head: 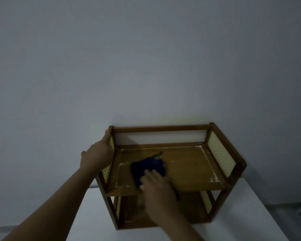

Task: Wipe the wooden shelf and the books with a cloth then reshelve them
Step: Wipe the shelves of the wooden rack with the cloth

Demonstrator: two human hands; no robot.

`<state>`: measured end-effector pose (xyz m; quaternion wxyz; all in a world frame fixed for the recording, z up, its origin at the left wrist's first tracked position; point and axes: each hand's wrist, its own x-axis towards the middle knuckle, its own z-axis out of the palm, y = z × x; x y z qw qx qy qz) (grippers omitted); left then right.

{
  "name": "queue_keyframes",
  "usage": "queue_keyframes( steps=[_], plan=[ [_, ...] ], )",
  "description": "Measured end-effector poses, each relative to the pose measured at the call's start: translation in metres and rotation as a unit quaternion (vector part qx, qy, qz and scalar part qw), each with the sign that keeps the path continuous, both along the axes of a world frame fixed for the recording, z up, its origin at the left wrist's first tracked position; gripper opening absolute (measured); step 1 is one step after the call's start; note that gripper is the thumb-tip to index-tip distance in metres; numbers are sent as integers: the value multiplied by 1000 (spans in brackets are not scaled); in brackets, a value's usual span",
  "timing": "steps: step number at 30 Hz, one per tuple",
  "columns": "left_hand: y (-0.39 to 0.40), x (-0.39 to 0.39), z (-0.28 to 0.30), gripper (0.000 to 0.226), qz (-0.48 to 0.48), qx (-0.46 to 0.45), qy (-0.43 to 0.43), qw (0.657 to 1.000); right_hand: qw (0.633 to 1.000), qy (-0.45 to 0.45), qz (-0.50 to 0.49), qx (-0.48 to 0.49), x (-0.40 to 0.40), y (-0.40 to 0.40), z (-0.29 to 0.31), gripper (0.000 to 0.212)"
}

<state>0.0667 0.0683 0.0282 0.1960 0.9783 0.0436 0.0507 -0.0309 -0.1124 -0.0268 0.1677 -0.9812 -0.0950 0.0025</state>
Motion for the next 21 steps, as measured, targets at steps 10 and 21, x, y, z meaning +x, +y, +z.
queue_keyframes(
  steps=[10,21],
  plan=[
    [-2,1,1,56,-26,-20,3,999,997,-54,24,41,-7,6,-10,37],
    [-8,-8,8,59,-18,-24,-3,1000,991,-20,-127,37,-23,-131,-1,46]
  ],
)
